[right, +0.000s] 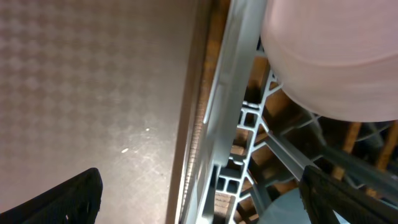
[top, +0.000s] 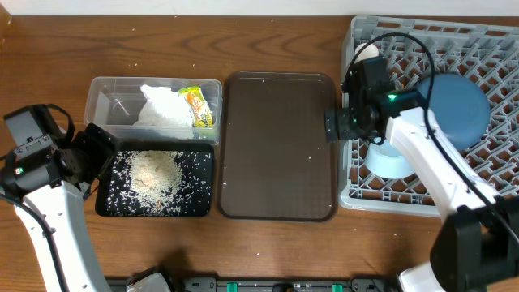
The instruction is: Sort waste into correct bins and load items into the dishwasher rack
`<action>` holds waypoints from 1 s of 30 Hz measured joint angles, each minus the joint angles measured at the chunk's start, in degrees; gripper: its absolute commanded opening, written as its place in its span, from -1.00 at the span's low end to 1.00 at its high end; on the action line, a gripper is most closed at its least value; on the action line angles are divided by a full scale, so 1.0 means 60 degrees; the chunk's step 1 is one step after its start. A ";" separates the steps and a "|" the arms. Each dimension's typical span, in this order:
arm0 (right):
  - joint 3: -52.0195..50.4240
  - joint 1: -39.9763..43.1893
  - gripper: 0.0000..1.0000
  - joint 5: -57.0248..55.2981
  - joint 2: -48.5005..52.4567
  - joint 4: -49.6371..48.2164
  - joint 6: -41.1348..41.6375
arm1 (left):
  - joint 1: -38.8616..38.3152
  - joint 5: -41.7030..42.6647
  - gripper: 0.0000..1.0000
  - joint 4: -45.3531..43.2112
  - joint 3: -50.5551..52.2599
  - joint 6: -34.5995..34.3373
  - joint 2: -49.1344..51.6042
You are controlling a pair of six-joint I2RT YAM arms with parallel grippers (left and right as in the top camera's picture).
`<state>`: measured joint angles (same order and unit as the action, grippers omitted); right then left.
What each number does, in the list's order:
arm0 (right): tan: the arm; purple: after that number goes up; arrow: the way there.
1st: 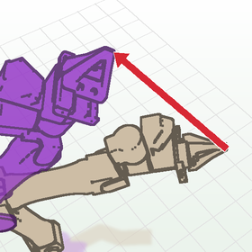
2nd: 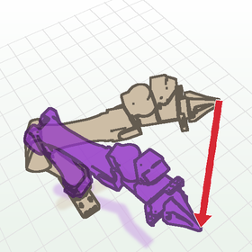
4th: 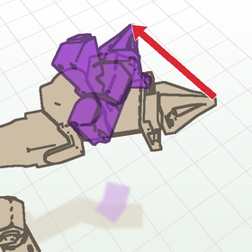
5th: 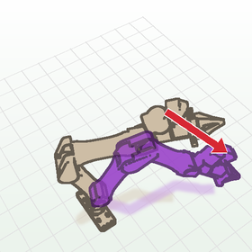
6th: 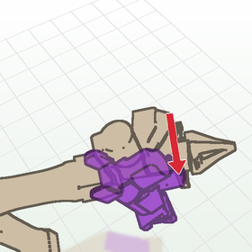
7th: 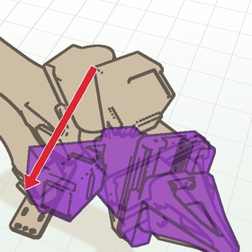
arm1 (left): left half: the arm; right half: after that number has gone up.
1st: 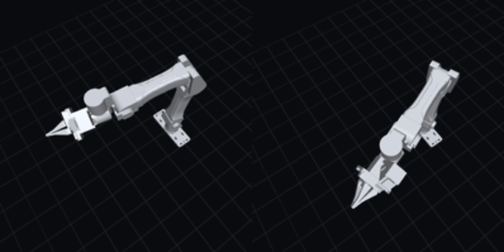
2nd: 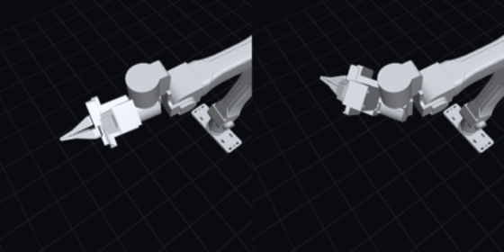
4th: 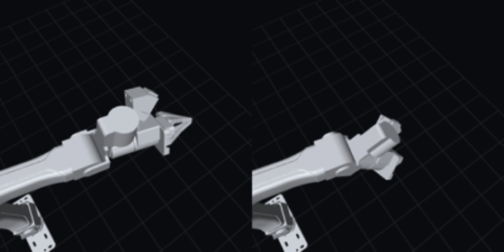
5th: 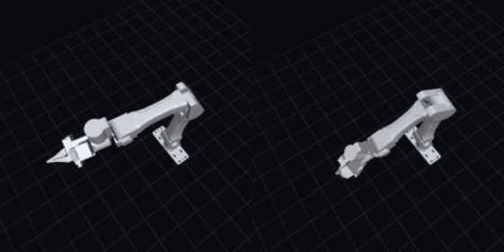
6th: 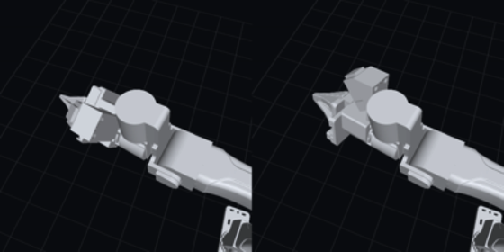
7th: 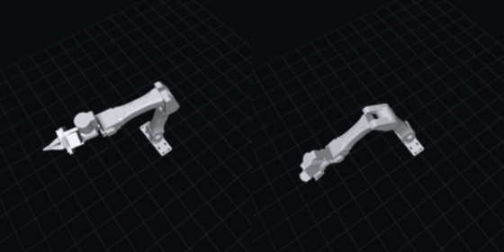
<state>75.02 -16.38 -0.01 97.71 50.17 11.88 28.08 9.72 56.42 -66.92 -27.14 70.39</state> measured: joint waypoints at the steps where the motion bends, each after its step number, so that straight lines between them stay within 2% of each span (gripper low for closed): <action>1: 0.0000 0.0000 0.72 0.0004 0.0106 0.0004 0.0106 | 0.0000 0.0000 0.83 0.0000 0.0000 0.0000 0.0000; 2: 0.0000 0.0000 0.49 -0.0004 0.0186 0.0004 0.0160 | 0.0000 0.0000 0.84 0.0000 0.0000 0.0000 0.0000; 3: 0.0000 0.0000 0.14 -0.0004 0.0237 0.0015 0.0240 | 0.0000 0.0000 0.84 0.0000 0.0000 0.0000 0.0000; 4: 0.0000 0.0000 -0.11 0.0004 0.0280 0.0018 0.0270 | 0.0000 0.0000 0.84 0.0000 0.0000 0.0000 0.0000; 5: 0.0000 0.0000 -0.25 -0.0004 0.0302 0.0044 0.0350 | 0.0000 0.0000 0.83 0.0000 0.0000 0.0000 0.0000; 14: 0.0000 0.0000 -0.40 -0.0004 0.0313 0.0674 0.0495 | 0.0000 0.0000 0.84 0.0000 0.0000 0.0000 0.0000; 16: 0.0000 0.0000 -0.54 0.0000 0.0317 0.0896 0.0492 | 0.0000 0.0000 0.84 0.0000 0.0000 0.0000 0.0000; 30: 0.0007 -0.0375 -0.93 -0.0251 0.0317 0.1570 0.0627 | 0.0000 0.0000 0.84 0.0000 0.0000 0.0000 0.0000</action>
<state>75.07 -18.63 -1.52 99.61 59.59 15.64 28.08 9.72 56.42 -66.92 -27.14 70.39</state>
